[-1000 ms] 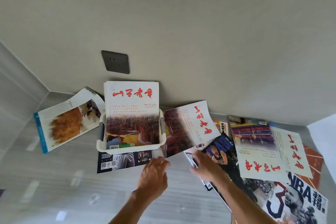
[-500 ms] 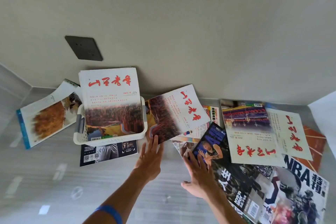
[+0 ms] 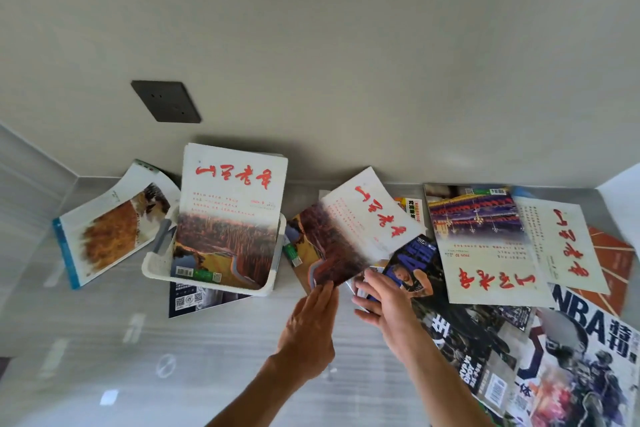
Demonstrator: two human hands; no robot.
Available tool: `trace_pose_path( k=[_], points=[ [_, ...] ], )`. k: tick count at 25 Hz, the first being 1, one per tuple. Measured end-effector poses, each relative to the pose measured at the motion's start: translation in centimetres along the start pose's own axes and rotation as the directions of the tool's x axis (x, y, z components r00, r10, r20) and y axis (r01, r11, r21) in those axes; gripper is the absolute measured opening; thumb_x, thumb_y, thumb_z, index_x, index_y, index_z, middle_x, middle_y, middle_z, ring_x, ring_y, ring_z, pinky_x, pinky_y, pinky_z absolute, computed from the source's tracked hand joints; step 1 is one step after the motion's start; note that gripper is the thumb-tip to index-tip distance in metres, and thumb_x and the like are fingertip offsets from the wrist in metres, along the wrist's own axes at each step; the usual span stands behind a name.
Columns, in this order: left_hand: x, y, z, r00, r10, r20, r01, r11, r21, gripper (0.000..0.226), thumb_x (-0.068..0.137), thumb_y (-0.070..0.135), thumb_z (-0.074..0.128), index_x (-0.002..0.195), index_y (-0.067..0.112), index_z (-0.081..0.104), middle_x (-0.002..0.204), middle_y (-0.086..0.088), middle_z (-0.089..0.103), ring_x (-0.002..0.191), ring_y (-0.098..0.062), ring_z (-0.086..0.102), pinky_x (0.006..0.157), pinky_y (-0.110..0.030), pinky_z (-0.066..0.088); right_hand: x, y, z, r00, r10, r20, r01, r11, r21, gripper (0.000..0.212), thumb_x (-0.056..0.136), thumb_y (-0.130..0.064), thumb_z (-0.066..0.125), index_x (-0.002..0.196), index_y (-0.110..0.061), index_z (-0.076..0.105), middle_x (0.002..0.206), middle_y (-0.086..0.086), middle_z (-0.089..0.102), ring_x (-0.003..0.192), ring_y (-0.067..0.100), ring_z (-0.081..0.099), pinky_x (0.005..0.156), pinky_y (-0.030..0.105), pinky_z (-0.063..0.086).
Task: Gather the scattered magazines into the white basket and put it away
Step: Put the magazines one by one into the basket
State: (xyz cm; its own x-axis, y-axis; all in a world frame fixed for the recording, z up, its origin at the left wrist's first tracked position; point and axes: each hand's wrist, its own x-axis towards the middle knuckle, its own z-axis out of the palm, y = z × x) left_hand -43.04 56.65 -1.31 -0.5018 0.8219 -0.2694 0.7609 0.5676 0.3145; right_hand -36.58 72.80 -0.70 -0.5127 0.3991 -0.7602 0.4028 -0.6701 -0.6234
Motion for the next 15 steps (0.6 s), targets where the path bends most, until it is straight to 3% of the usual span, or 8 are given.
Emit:
trace_pose_path(
  k=[2,3,5,7,8,10,12,15],
  points=[
    [-1.6,0.0,-0.1,0.997,0.039,0.060,-0.038,0.999,-0.010,0.074,0.088,0.014,0.043,0.154,0.011,0.010,0.164,-0.005,0.004,0.150,-0.021,0.008,0.122,-0.033,0.014,1.1,-0.7,1.7,0.991,0.102,-0.084,-0.098,0.994,0.052,0.024,0.088,-0.023,0.069,0.108,-0.012,0.062,0.094,0.012,0.070,0.070,0.028,0.072,0.060,0.035,0.058],
    [-2.2,-0.3,-0.6,0.998,0.045,0.051,-0.044,0.999,-0.024,0.072,0.087,0.015,0.044,0.153,0.013,0.014,0.164,-0.004,0.006,0.150,-0.020,0.010,0.122,-0.034,0.014,1.7,-0.9,2.3,0.983,0.073,-0.166,-0.076,0.997,-0.010,0.022,0.088,-0.014,0.068,0.108,-0.006,0.061,0.087,0.014,0.068,0.059,0.026,0.067,0.053,0.031,0.054],
    [-3.0,-1.6,-2.6,0.995,0.005,-0.095,-0.009,0.999,-0.041,0.067,0.082,0.013,0.050,0.147,0.017,0.035,0.159,-0.007,0.026,0.146,-0.024,0.026,0.120,-0.042,0.023,2.3,-1.2,3.3,0.956,-0.132,-0.263,0.095,0.984,-0.150,0.017,0.086,-0.001,0.060,0.099,-0.010,0.065,0.079,0.014,0.066,0.051,0.023,0.058,0.045,0.026,0.044],
    [-3.7,-4.7,-4.8,0.925,-0.187,-0.332,0.182,0.982,-0.048,0.065,0.068,0.002,0.062,0.131,0.016,0.054,0.139,-0.011,0.051,0.125,-0.031,0.049,0.100,-0.049,0.047,1.8,-1.4,4.2,0.898,-0.355,-0.260,0.293,0.923,-0.248,0.020,0.085,-0.002,0.057,0.083,-0.020,0.065,0.079,0.008,0.068,0.059,0.024,0.058,0.054,0.033,0.048],
    [-4.3,-6.6,-5.6,0.880,-0.296,-0.373,0.299,0.953,-0.049,0.067,0.063,-0.003,0.066,0.127,0.016,0.056,0.130,-0.010,0.056,0.116,-0.031,0.054,0.089,-0.046,0.053,1.1,-1.4,4.3,0.855,-0.447,-0.262,0.366,0.879,-0.305,0.018,0.084,-0.005,0.057,0.078,-0.020,0.064,0.073,0.001,0.069,0.060,0.020,0.058,0.057,0.035,0.049],
    [-5.2,-10.2,-6.9,0.869,-0.397,-0.293,0.414,0.910,-0.005,0.058,0.069,-0.002,0.071,0.122,0.021,0.063,0.121,-0.007,0.061,0.109,-0.028,0.055,0.082,-0.041,0.056,-0.2,-1.3,3.7,0.752,-0.598,-0.277,0.458,0.776,-0.433,0.017,0.085,-0.007,0.058,0.072,-0.019,0.060,0.051,-0.010,0.062,0.045,0.005,0.051,0.050,0.026,0.045],
    [-5.0,-12.4,-7.1,0.908,-0.381,-0.174,0.394,0.918,0.050,0.033,0.082,0.012,0.071,0.112,0.027,0.070,0.112,0.000,0.069,0.106,-0.021,0.059,0.082,-0.037,0.057,-1.2,-1.5,1.7,0.681,-0.680,-0.271,0.495,0.701,-0.514,0.017,0.088,-0.011,0.060,0.073,-0.019,0.058,0.045,-0.012,0.057,0.038,0.005,0.045,0.044,0.025,0.039],
    [-2.1,-12.0,-7.5,0.923,-0.342,-0.173,0.345,0.938,-0.013,0.019,0.089,0.023,0.067,0.106,0.025,0.072,0.103,0.000,0.073,0.098,-0.021,0.064,0.078,-0.036,0.056,-2.6,-2.3,-1.6,0.687,-0.690,-0.227,0.543,0.695,-0.470,0.015,0.092,-0.013,0.060,0.084,-0.025,0.066,0.052,-0.008,0.058,0.046,0.014,0.047,0.048,0.035,0.043]
  ],
)
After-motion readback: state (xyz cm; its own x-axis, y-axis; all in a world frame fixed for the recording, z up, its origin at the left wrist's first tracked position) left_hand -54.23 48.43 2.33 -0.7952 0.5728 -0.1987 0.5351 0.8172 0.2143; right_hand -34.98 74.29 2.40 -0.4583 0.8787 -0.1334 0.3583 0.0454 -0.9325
